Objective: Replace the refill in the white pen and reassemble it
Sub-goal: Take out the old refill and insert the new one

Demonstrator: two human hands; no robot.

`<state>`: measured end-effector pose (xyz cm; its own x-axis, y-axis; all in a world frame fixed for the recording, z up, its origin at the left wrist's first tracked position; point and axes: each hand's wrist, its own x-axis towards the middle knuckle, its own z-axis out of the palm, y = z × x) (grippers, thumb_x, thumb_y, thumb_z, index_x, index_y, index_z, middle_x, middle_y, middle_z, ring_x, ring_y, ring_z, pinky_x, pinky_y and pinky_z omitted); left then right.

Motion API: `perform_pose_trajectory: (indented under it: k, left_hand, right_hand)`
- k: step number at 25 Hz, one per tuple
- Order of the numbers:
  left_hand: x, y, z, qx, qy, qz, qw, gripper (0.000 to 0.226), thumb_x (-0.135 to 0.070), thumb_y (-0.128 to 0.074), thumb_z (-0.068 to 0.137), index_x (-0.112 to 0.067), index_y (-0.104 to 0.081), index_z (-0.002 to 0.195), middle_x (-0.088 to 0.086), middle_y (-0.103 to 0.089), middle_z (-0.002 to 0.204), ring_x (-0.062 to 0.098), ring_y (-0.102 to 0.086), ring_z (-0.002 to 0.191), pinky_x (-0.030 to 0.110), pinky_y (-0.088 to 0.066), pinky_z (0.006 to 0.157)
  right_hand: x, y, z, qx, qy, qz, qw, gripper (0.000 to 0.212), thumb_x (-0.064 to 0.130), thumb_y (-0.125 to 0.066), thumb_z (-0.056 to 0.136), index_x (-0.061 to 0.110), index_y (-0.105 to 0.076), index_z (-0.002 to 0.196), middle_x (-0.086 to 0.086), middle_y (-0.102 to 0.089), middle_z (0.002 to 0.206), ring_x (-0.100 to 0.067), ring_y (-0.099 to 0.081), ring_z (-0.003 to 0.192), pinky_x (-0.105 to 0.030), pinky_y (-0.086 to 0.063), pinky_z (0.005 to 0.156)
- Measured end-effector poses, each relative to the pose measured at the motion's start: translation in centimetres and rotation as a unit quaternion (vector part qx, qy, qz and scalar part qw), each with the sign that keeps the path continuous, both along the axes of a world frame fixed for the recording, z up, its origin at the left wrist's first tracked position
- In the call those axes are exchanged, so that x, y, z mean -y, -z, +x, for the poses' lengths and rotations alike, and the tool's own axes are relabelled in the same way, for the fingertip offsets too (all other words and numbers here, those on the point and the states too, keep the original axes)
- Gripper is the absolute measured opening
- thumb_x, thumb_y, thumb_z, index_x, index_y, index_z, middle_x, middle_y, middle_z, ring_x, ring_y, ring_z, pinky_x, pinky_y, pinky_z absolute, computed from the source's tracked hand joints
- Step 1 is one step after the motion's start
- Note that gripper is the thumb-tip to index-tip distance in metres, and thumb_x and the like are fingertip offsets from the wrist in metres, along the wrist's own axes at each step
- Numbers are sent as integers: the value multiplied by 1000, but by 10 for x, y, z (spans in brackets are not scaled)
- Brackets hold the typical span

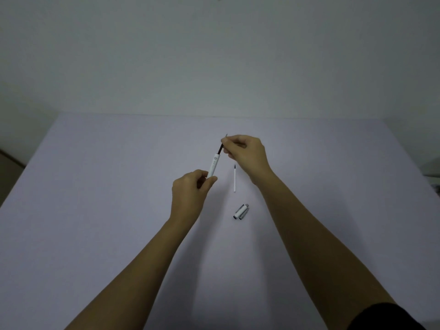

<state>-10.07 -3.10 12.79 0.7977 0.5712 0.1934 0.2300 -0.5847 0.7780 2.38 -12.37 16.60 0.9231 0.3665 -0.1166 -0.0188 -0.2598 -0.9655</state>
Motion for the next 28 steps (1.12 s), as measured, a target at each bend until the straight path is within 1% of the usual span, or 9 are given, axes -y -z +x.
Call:
perform_pose_trajectory:
  k: [3, 5, 8, 10, 12, 15, 19, 23, 28]
  left_hand:
    - [1, -1, 1, -1, -7, 0, 1000, 21, -25, -68, 83, -4, -67, 84, 11, -69, 71, 22, -60, 62, 24, -44, 58]
    - [2, -1, 0, 0, -9, -4, 1000, 21, -25, -67, 83, -4, -67, 84, 11, -69, 71, 21, -60, 62, 22, -42, 58]
    - [2, 0, 0, 3, -10, -17, 1000, 21, -26, -67, 83, -5, -66, 82, 9, -69, 71, 19, -59, 62, 14, -39, 55]
    - [3, 3, 0, -2, -13, -22, 1000, 21, -27, -68, 83, -6, -66, 82, 7, -69, 71, 17, -59, 62, 11, -37, 55]
    - [2, 8, -1, -8, -15, -33, 999, 21, -27, -68, 83, -6, -67, 82, 7, -70, 71, 18, -61, 64, 11, -38, 56]
    - [3, 16, -3, -14, -5, -44, 999, 22, -28, -67, 82, -7, -67, 81, 8, -71, 70, 20, -64, 64, 13, -42, 58]
    - [2, 24, -5, -26, -2, -58, 998, 22, -30, -66, 83, -9, -66, 80, 7, -70, 69, 21, -64, 65, 23, -48, 61]
    - [1, 28, -7, -29, -6, -61, 998, 21, -30, -67, 83, -9, -66, 80, 6, -69, 68, 19, -64, 64, 17, -45, 58]
    - [3, 30, -11, -31, -7, -60, 998, 21, -30, -66, 83, -9, -66, 82, 7, -70, 69, 20, -64, 64, 13, -43, 58]
  right_hand:
    - [2, 6, -4, -9, -16, -6, 1000, 25, 40, -62, 85, 18, -72, 90, -1, -73, 84, -17, -69, 87, -34, -56, 88]
    - [6, 13, -3, -17, 1, -3, 1000, 25, 45, -58, 86, 23, -70, 88, 3, -72, 85, -14, -69, 88, -31, -55, 87]
    - [22, 42, 0, 4, 45, -72, 996, 23, 36, -58, 88, 17, -71, 94, 1, -72, 86, -17, -68, 91, -27, -52, 86]
    - [41, 71, -4, 23, 56, -148, 987, 24, 27, -59, 88, 11, -69, 104, -7, -72, 97, -20, -67, 97, -22, -46, 85]
    - [62, 103, -12, 17, 59, -205, 977, 30, 20, -62, 88, 5, -64, 114, -14, -70, 107, -25, -65, 101, -24, -43, 87]
    - [90, 141, -25, -14, 45, -253, 966, 41, 19, -67, 84, 0, -59, 120, -20, -66, 112, -29, -63, 101, -26, -42, 85]
    - [101, 168, -37, -44, 18, -263, 964, 50, 18, -76, 76, -1, -59, 120, -21, -63, 113, -30, -61, 102, -30, -45, 88]
    - [95, 174, -43, -21, 14, -253, 967, 53, 18, -80, 71, 0, -60, 117, -21, -61, 109, -31, -59, 100, -31, -44, 86]
    - [94, 177, -44, -5, 29, -243, 970, 44, 16, -79, 72, 2, -64, 111, -20, -62, 105, -29, -60, 97, -26, -42, 82]
